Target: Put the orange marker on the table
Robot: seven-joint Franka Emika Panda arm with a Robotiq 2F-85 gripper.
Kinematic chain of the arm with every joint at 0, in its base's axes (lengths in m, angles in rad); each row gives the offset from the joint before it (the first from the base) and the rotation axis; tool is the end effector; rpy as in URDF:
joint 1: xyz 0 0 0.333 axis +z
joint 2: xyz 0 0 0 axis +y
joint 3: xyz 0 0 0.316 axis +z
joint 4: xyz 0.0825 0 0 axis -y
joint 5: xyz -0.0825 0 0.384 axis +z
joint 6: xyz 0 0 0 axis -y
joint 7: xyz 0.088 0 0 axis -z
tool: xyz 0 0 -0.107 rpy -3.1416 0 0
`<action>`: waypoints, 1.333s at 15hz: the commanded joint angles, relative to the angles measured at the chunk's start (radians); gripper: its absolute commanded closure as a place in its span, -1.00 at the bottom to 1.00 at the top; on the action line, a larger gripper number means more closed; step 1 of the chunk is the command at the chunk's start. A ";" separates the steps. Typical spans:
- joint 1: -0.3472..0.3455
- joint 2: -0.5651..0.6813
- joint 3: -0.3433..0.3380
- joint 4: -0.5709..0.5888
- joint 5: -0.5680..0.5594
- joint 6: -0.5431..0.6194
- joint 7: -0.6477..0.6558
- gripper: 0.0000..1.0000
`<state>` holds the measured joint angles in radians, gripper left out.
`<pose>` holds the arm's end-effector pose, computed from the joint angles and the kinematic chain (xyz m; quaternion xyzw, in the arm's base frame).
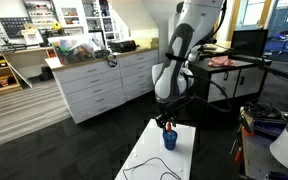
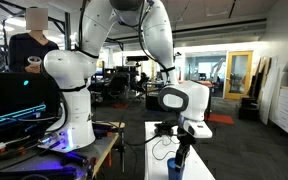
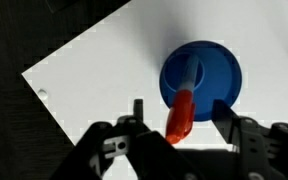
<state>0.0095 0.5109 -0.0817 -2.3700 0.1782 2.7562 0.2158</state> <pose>0.4769 -0.0461 0.1024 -0.9731 0.2223 0.0601 0.0038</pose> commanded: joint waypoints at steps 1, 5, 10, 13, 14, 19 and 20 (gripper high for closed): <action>-0.012 -0.022 0.010 -0.002 0.011 -0.037 0.022 0.18; -0.008 -0.023 0.009 0.000 0.009 -0.047 0.025 0.70; 0.004 -0.035 0.006 0.003 0.001 -0.076 0.034 0.84; 0.029 -0.056 -0.001 -0.006 -0.013 -0.088 0.050 0.84; 0.036 -0.064 -0.002 -0.010 -0.016 -0.090 0.054 0.84; 0.088 -0.118 -0.019 -0.022 -0.046 -0.120 0.110 0.84; 0.095 -0.130 -0.022 -0.024 -0.055 -0.125 0.121 0.84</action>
<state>0.0763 0.4579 -0.0841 -2.3624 0.1643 2.6800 0.2740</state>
